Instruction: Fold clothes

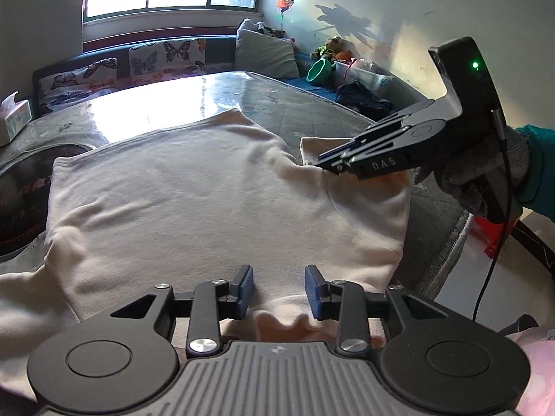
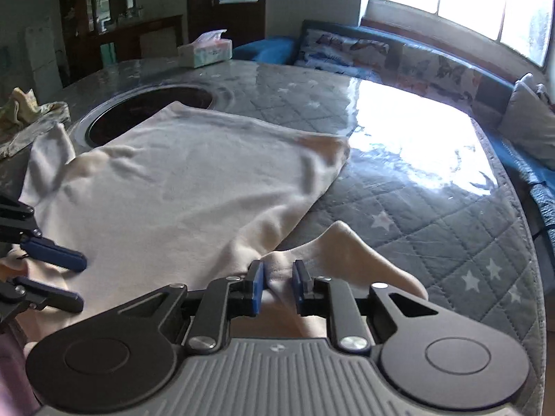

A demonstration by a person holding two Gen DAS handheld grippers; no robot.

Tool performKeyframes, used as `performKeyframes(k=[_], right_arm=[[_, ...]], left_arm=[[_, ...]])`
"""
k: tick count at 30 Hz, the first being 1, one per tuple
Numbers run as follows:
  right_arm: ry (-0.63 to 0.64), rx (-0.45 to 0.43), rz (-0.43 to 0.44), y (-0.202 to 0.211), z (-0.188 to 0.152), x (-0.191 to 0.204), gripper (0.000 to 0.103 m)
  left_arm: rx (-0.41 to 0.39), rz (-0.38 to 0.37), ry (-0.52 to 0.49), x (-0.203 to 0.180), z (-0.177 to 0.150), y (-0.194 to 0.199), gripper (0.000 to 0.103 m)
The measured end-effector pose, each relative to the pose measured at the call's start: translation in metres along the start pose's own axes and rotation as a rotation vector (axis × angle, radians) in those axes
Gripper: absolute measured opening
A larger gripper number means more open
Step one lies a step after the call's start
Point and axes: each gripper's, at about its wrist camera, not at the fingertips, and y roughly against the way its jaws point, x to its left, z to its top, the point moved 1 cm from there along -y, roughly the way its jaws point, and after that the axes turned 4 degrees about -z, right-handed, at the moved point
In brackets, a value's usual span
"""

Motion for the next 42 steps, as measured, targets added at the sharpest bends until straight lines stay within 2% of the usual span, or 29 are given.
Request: performKeyframes(k=[7,12,16,20,24,26,29,32,35,42], right_arm=[[-0.062,-0.123,-0.128,0.044,-0.002,-0.026,0.004],[-0.173,-0.169,-0.290,0.082,-0.019,-0.068,0.004],[-0.306,-0.160,-0.398,0.099,-0.045,-0.103,0.004],[-0.401,-0.073,-0.457,0.094,-0.077,-0.125,0.004],[-0.405,0.006,-0.510,0.083,-0.094,-0.130,0.009],[-0.401,-0.020,-0.539,0.086,-0.093,-0.130,0.010],[-0.407,-0.085,-0.506,0.090,-0.085,-0.128,0.010],[-0.390,-0.075,-0.413,0.072,-0.076,-0.123,0.010],[-0.364,-0.047,-0.364,0.050,-0.073,-0.119,0.013],[-0.406,-0.036,-0.374,0.035,-0.066,-0.125,0.019]], left_arm=[[0.006,-0.006,-0.002,0.001,0.001,-0.002,0.039],[0.011,-0.016,-0.009,0.001,0.002,-0.002,0.042],[0.013,-0.021,-0.013,0.001,0.002,-0.002,0.042],[0.015,-0.022,-0.017,0.000,0.002,-0.002,0.042],[0.021,-0.021,-0.023,0.000,0.002,-0.002,0.043],[0.023,-0.020,-0.027,-0.001,0.002,-0.002,0.044],[0.025,-0.019,-0.028,-0.002,0.003,-0.002,0.044],[0.025,-0.017,-0.025,-0.002,0.003,-0.002,0.044],[0.023,-0.015,-0.015,-0.002,0.003,-0.001,0.044],[-0.004,-0.015,0.064,0.011,0.003,0.013,0.044]])
